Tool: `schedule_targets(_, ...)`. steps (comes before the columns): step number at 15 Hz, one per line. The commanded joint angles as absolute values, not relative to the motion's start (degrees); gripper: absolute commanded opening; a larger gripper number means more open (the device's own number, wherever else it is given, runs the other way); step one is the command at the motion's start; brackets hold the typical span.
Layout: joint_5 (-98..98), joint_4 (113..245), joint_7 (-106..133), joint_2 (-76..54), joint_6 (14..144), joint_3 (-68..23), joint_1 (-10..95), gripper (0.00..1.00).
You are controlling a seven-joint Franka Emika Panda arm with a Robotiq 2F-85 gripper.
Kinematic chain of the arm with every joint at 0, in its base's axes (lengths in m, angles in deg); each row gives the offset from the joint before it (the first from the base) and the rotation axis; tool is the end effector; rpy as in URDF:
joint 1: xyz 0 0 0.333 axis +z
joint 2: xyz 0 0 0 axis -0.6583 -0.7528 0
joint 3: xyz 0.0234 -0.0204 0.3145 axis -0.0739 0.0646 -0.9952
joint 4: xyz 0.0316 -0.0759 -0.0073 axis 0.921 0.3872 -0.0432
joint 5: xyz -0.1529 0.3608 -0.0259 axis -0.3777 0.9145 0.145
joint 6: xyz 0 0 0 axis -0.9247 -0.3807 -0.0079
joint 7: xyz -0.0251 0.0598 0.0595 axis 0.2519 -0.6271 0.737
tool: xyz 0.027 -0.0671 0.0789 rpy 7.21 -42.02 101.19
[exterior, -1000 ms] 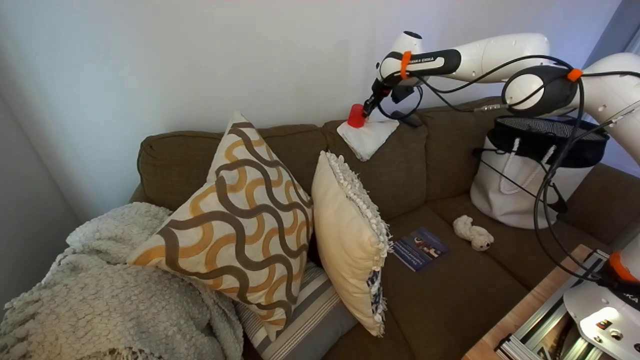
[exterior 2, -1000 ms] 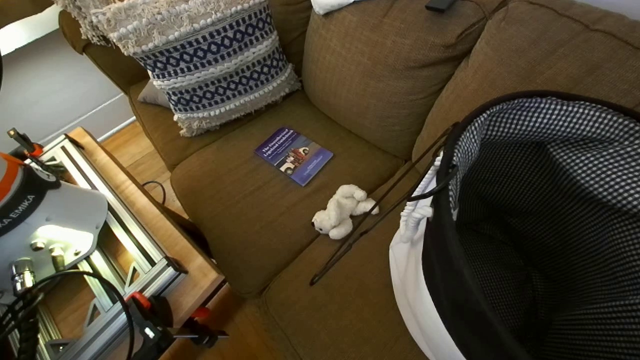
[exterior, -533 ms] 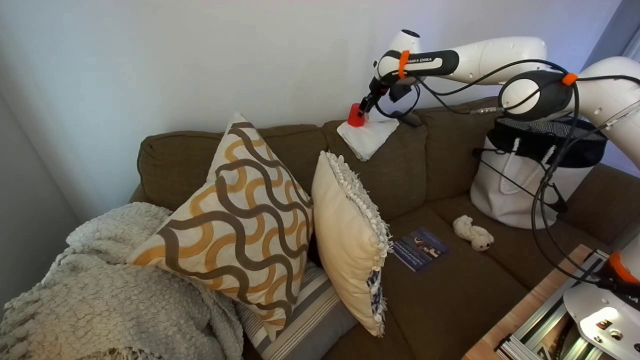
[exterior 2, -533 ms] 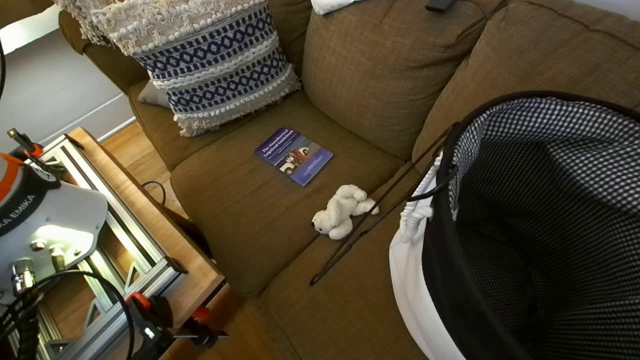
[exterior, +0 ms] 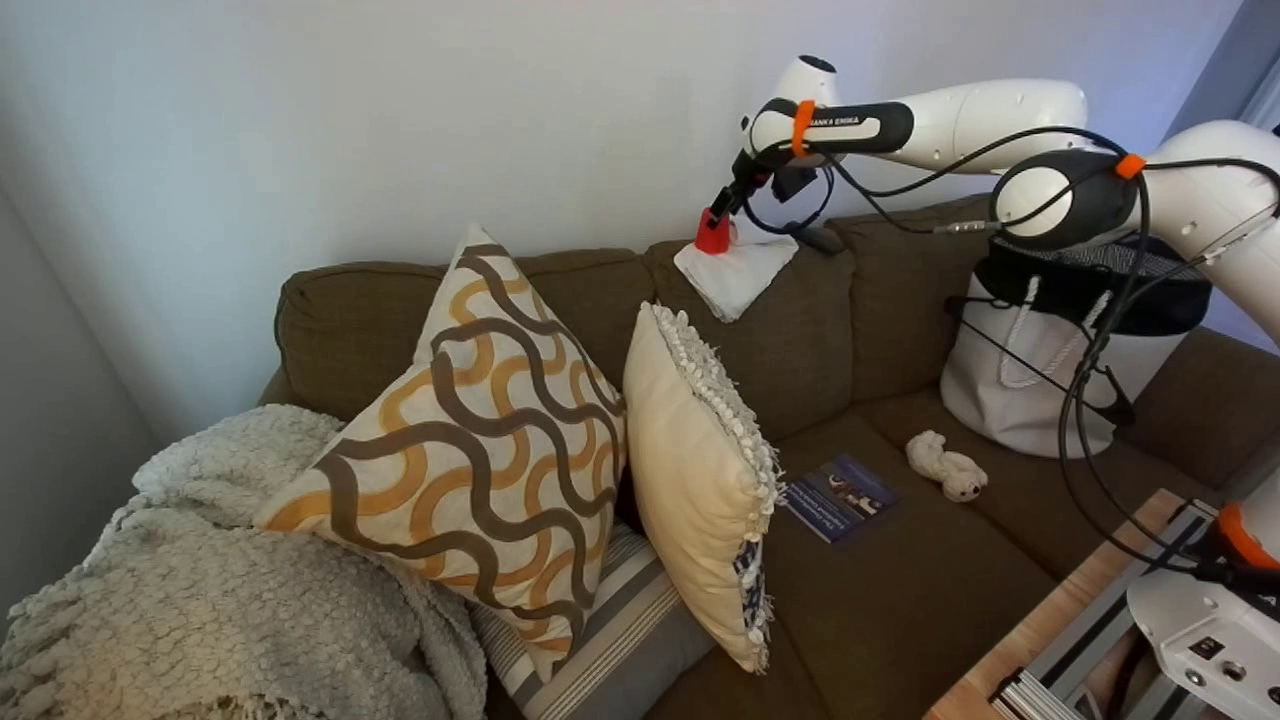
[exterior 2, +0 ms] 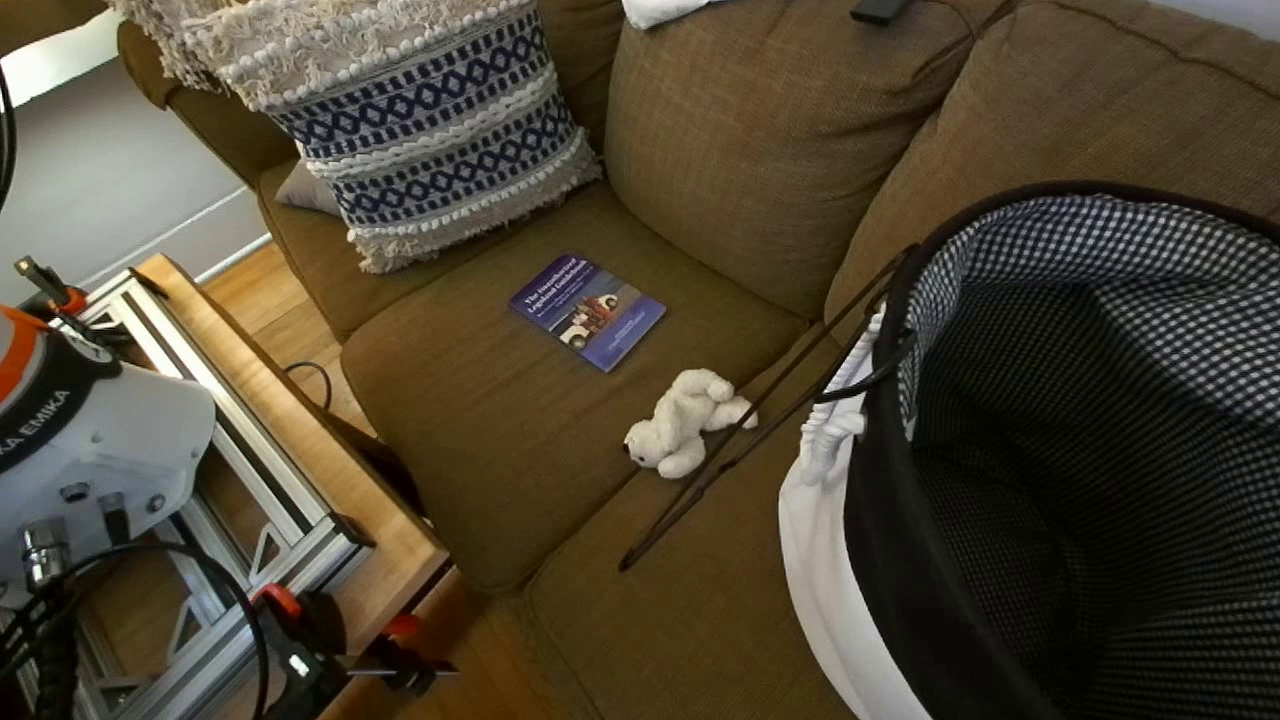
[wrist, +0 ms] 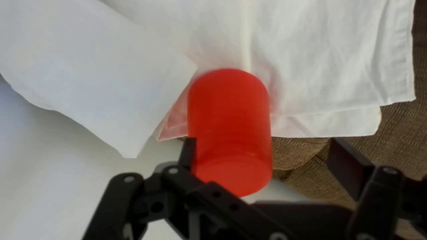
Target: Move the cup to the sofa middle seat
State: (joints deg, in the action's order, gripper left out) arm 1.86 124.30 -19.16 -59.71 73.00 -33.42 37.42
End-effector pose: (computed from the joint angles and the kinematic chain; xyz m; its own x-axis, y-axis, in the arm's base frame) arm 0.8402 -0.0102 0.3290 0.7982 0.4195 0.4324 0.4110 -0.9039 0.1183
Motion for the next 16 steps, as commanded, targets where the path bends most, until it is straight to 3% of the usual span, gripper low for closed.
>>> schedule_targets(1, 0.2, 120.0, -16.8, -63.1, 75.9, -31.0, 38.4, 1.0)
schedule_targets(8, 1.0, 118.5, -12.9, -65.4, 79.6, -29.3, 39.1, 0.98)
schedule_targets(9, 0.9, 118.4, -12.4, -65.6, 79.4, -29.2, 39.2, 0.75)
schedule_targets(11, 0.8, 118.4, -11.5, -65.4, 79.1, -29.0, 39.4, 0.7)
schedule_targets(14, 0.5, 118.7, -9.3, -64.6, 78.9, -28.3, 39.9, 0.45)
schedule_targets(16, 0.7, 119.0, -8.8, -63.6, 78.2, -28.4, 40.4, 0.43)
